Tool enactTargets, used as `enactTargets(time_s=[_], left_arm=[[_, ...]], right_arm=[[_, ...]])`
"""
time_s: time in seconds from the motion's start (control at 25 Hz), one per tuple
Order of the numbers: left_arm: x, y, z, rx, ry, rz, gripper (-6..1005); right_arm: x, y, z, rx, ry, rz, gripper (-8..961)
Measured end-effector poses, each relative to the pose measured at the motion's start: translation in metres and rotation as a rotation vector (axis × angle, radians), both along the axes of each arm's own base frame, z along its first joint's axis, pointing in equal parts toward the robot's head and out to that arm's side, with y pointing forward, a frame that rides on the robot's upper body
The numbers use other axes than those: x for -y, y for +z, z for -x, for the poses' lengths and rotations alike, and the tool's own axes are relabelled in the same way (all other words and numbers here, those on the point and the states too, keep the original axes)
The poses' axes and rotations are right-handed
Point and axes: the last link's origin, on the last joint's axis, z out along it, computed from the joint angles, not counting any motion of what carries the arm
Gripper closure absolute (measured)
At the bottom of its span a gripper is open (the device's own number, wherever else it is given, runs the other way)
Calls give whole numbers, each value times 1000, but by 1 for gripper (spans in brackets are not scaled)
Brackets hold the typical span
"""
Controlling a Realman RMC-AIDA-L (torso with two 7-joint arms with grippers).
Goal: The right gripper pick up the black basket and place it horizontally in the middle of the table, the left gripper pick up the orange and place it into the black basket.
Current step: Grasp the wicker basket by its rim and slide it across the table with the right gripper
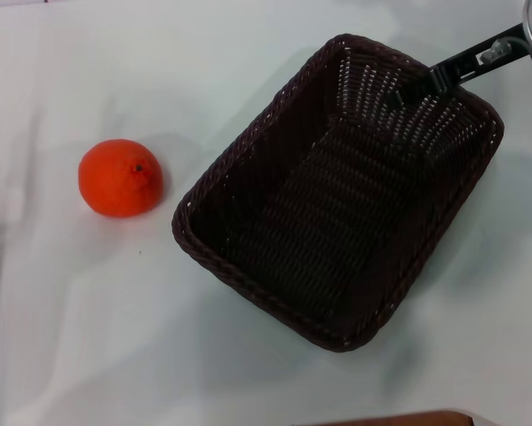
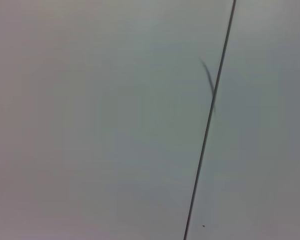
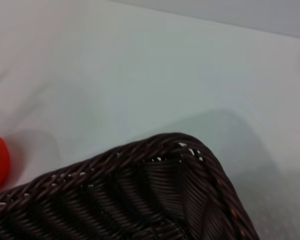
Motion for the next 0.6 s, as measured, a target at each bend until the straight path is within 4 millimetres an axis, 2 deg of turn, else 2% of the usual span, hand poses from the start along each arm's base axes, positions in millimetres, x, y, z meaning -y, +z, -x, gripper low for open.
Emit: enactTargets(time_s=[0.2,0.6], left_arm=[[-1,0,0,-1,1,2,140],[-3,2,-1,-4,-8,-6,139]], right_arm=[[1,-1,0,-14,1,-1,159],[3,-5,-6,-33,-33,3,577]])
